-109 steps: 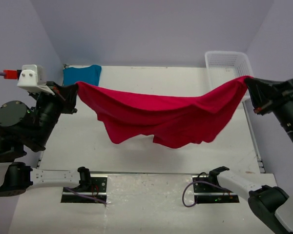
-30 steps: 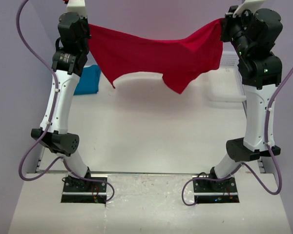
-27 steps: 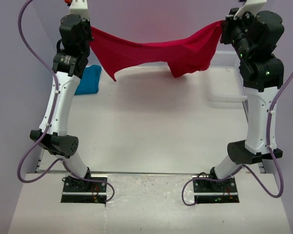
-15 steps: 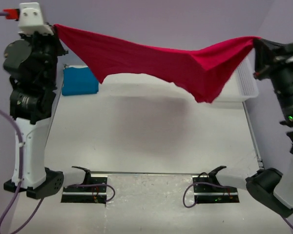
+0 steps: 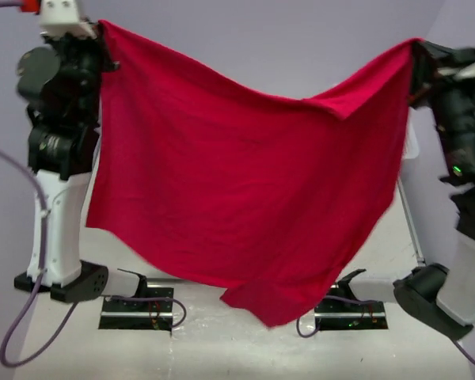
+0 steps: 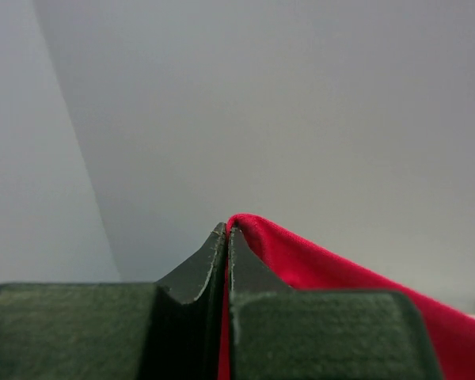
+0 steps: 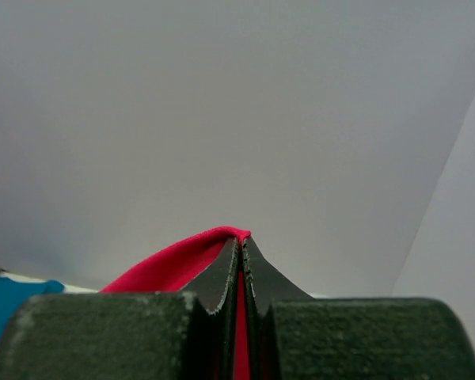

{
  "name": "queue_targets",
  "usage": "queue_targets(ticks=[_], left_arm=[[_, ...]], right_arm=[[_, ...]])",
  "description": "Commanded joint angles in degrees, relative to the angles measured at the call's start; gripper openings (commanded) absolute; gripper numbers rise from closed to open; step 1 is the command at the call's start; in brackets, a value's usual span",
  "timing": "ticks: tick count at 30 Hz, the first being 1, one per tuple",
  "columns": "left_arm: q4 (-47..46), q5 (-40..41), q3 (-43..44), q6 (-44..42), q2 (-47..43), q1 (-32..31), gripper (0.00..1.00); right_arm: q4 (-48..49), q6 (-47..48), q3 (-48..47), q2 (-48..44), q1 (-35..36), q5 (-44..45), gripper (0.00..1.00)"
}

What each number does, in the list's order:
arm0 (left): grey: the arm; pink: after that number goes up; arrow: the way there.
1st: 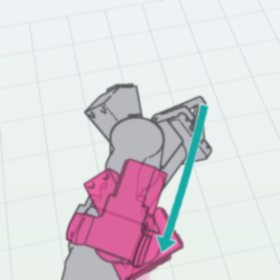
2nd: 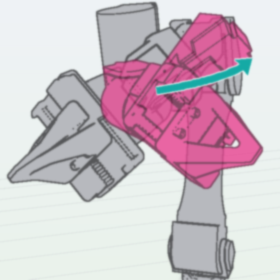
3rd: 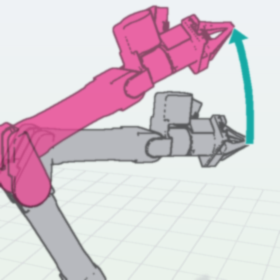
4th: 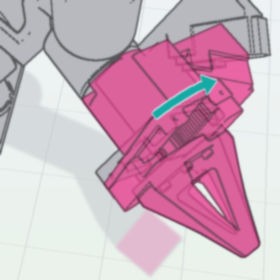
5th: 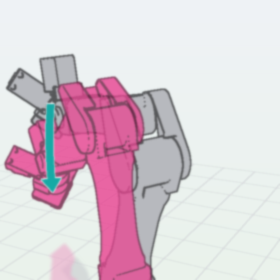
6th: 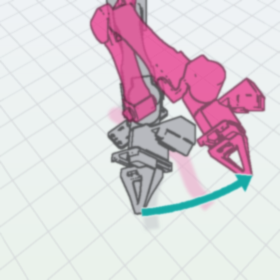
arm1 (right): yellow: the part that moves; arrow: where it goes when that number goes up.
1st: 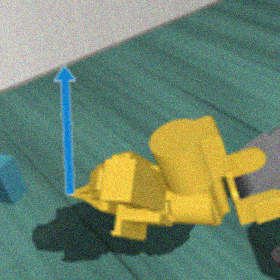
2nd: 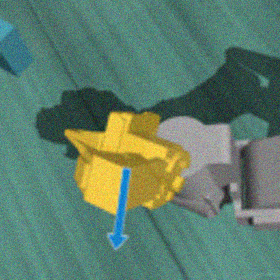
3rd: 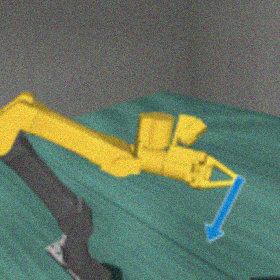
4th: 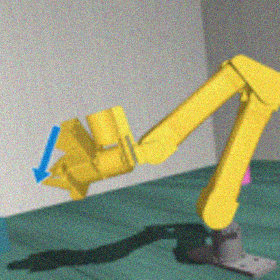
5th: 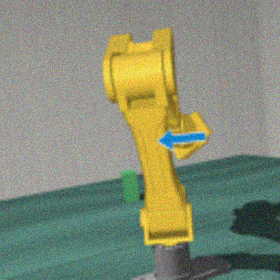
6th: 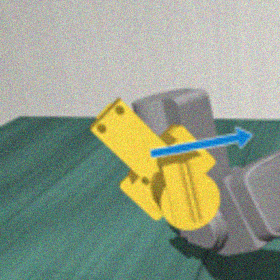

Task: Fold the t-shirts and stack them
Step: Flatten out the tshirt

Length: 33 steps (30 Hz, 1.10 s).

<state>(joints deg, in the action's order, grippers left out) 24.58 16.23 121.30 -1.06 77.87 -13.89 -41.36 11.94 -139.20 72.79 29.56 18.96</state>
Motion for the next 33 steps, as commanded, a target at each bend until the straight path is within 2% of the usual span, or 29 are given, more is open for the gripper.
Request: queue_targets(ticks=[1,6,7,10,12,15,19,23,26,29,31,33], left_arm=[[-2.6,-0.93,-1.24,-0.78,8.6,0.27,0.0],[-2.51,-2.42,6.57,-1.92,20.47,1.58,0.0],[-2.34,-2.86,10.24,-2.1,22.14,2.37,0.0],[-1.2,-4.1,17.8,-3.59,29.43,4.04,0.0],[-2.94,-6.28,19.06,-3.34,32.26,5.44,0.0],[-6.81,-8.84,16.7,-2.28,32.0,8.17,0.0],[-7.44,-11.22,16.52,-1.93,31.65,9.93,0.0],[-7.87,-12.36,12.75,-1.66,30.24,10.46,0.0],[-8.23,-12.45,7.66,-0.7,29.28,10.46,0.0],[-5.0,-12.28,3.78,0.35,29.36,10.46,0.0],[-5.24,-12.54,-2.62,0.53,27.35,10.29,0.0],[-6.12,-10.61,-11.05,0.36,25.07,9.5,0.0]], right_arm=[[2.08,1.68,-0.81,9.45,-2.66,0.21,0.0],[4.1,-1.83,-2.65,16.14,-11.43,-8.65,0.0],[4.19,-3.4,-3.44,17.72,-13.02,-10.68,0.0],[4.62,-5.7,-8.09,24.92,-18.21,-15.6,0.0],[4.89,-5.97,-11.61,29.32,-20.49,-15.88,0.0],[6.03,-6.67,-11.02,29.43,-22.35,-17.38,0.0],[6.57,-7.81,-8.46,28.02,-24.37,-18.61,0.0],[6.38,-8.95,-1.81,27.23,-26.04,-18.61,0.0],[7.44,-10.1,4.17,26.17,-26.48,-18.61,0.0],[3.94,-11.15,5.08,27.83,-26.57,-20.19,0.0],[0.6,-13.25,6.64,28.37,-26.49,-20.19,0.0],[1.02,-15.01,15.67,24.78,-26.4,-19.06,0.0]])
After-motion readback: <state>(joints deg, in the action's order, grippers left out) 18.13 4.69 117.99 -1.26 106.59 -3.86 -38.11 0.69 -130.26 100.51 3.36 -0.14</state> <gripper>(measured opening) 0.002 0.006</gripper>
